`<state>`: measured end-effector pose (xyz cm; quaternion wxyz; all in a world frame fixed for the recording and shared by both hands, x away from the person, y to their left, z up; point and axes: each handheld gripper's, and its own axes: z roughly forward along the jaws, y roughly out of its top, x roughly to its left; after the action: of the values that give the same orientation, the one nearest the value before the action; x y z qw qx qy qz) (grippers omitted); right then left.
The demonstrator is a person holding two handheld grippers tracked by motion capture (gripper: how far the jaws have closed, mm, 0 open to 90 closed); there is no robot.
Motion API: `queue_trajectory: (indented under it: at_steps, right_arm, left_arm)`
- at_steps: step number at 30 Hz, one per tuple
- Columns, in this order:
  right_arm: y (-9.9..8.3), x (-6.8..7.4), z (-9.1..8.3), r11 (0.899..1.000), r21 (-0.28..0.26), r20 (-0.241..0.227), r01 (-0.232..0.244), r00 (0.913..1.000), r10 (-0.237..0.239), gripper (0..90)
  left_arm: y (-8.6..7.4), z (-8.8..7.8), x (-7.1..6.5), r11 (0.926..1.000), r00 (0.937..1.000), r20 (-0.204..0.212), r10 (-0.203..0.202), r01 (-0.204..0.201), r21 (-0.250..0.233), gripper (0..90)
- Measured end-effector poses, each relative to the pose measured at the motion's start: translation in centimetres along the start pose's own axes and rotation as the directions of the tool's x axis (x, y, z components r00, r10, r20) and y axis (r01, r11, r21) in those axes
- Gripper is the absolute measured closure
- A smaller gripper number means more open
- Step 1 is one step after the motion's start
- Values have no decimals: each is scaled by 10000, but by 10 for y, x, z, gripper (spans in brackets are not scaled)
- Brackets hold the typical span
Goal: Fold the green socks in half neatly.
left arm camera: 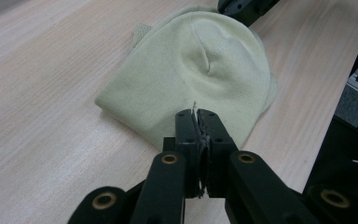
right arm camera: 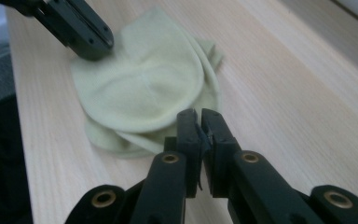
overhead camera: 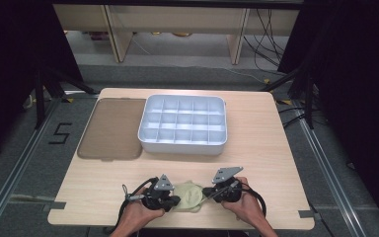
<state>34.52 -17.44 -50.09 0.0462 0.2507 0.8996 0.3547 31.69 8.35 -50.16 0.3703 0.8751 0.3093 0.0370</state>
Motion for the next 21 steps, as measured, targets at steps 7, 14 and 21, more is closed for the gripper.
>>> queue_trajectory:
  at_steps: [7,14,21]
  right_arm:
    - [9,6,-16,9970,-761,147,124,9998,-113,859]
    - [9,11,-14,9969,-681,-103,400,9991,-408,850]
    - [9,14,-17,9959,-850,30,313,9995,-311,833]
  left_arm:
    - [-1,-16,-7,9990,9999,-17,-115,114,-432,732]
    - [-13,-22,0,9834,9852,133,-1708,1713,-605,555]
    - [-13,-17,1,9677,9689,458,-2430,2454,-579,475]
